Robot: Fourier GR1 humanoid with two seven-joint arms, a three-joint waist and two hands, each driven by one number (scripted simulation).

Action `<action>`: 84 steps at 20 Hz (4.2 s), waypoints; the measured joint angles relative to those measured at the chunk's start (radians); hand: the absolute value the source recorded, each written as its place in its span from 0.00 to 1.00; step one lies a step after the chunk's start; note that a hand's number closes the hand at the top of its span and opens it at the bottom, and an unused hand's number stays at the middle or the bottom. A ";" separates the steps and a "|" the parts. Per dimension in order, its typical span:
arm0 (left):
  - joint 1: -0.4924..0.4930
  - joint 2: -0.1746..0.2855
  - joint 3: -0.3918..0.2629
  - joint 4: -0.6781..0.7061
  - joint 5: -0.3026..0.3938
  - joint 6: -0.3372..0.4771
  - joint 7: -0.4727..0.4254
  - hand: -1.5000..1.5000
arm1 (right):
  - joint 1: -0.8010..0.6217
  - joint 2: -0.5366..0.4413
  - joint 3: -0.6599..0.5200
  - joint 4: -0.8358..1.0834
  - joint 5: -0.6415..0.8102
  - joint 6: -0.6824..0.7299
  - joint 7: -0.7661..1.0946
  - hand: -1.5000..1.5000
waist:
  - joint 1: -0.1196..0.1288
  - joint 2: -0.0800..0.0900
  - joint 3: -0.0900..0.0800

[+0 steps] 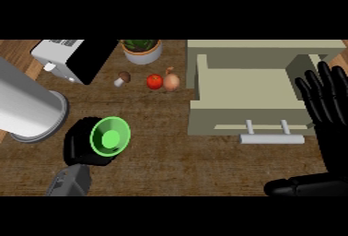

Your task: Pick up the cup, place it into the drawer and close the drawer

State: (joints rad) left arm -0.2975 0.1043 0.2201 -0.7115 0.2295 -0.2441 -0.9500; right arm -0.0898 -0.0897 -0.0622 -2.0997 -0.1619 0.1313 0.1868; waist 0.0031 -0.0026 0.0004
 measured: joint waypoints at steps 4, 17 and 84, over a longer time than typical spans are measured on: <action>0.034 -0.006 -0.052 -0.175 0.007 -0.011 0.086 1.00 | 0.015 -0.011 -0.027 -0.007 -0.028 0.012 0.003 0.00 | 0.004 -0.002 0.001; -0.051 -0.082 -0.181 -0.681 0.059 0.154 0.547 1.00 | 0.022 0.006 -0.004 0.009 0.006 0.004 -0.017 0.00 | -0.001 0.000 0.000; -1.028 -0.104 -0.790 0.315 0.398 0.714 0.610 0.00 | -0.068 0.000 -0.006 0.092 -0.050 0.061 -0.062 0.00 | -0.116 0.029 0.001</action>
State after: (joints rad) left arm -1.3257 0.0000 -0.5701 -0.3967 0.6276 0.4695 -0.3401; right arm -0.1578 -0.0898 -0.0686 -2.0079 -0.2121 0.1922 0.1253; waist -0.1133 0.0269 0.0018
